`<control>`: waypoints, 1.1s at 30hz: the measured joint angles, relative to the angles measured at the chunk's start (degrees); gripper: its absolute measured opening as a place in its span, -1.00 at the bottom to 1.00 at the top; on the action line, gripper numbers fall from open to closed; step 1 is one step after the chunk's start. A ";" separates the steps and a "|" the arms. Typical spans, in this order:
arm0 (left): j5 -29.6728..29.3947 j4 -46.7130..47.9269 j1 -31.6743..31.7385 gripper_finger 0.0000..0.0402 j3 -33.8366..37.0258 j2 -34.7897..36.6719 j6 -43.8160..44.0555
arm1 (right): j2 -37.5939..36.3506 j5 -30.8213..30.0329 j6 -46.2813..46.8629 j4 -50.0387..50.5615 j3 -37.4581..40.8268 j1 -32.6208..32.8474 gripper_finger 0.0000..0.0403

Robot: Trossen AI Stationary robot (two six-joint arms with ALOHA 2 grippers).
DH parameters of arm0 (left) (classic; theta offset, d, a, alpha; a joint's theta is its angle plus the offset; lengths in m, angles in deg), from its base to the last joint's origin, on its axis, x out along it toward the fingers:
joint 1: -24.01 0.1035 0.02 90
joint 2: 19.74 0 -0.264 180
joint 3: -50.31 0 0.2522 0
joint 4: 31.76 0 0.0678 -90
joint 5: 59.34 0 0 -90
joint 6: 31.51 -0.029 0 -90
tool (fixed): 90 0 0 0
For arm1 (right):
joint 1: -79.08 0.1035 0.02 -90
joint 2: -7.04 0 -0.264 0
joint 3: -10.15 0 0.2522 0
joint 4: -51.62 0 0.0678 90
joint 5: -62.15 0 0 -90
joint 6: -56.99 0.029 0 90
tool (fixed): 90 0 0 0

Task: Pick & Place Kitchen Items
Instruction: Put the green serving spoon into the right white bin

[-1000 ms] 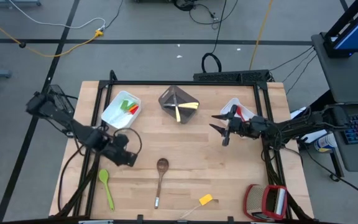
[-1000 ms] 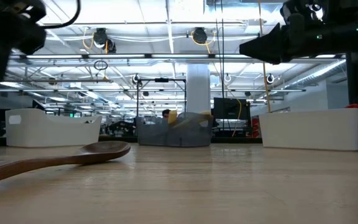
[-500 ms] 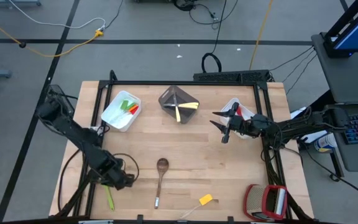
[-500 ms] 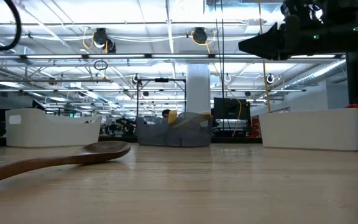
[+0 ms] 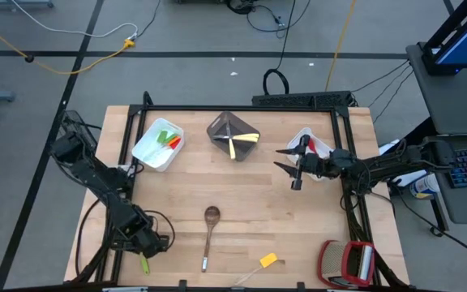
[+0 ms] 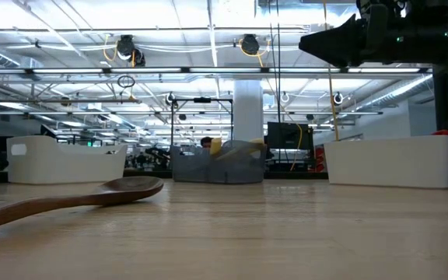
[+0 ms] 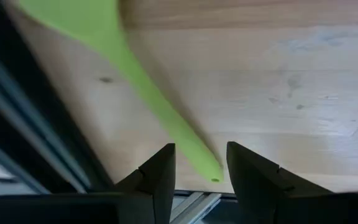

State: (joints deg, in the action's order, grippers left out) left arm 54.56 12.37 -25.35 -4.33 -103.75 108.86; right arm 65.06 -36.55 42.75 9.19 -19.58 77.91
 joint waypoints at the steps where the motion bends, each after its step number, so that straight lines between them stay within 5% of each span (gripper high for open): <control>1: -0.09 -1.82 -0.32 -0.26 0.99 0.00 0.18 | 0.00 0.00 0.00 0.07 0.00 0.00 -0.16; 9: -1.85 -15.54 -2.95 -0.26 6.57 0.00 0.58 | 0.00 0.01 0.00 0.27 0.00 0.00 -0.16; 24: -13.31 -3.18 -3.89 -0.28 6.22 0.27 -12.27 | 0.00 0.00 -0.39 -0.51 0.00 0.00 -0.16; 33: -18.95 4.12 -1.48 -0.68 5.99 0.50 -18.35 | 0.00 0.00 -0.39 -0.43 0.00 0.00 -0.16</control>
State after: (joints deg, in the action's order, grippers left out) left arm 35.61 16.49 -26.84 1.66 -103.24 90.51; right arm 65.06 -36.55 42.36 8.77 -19.58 77.91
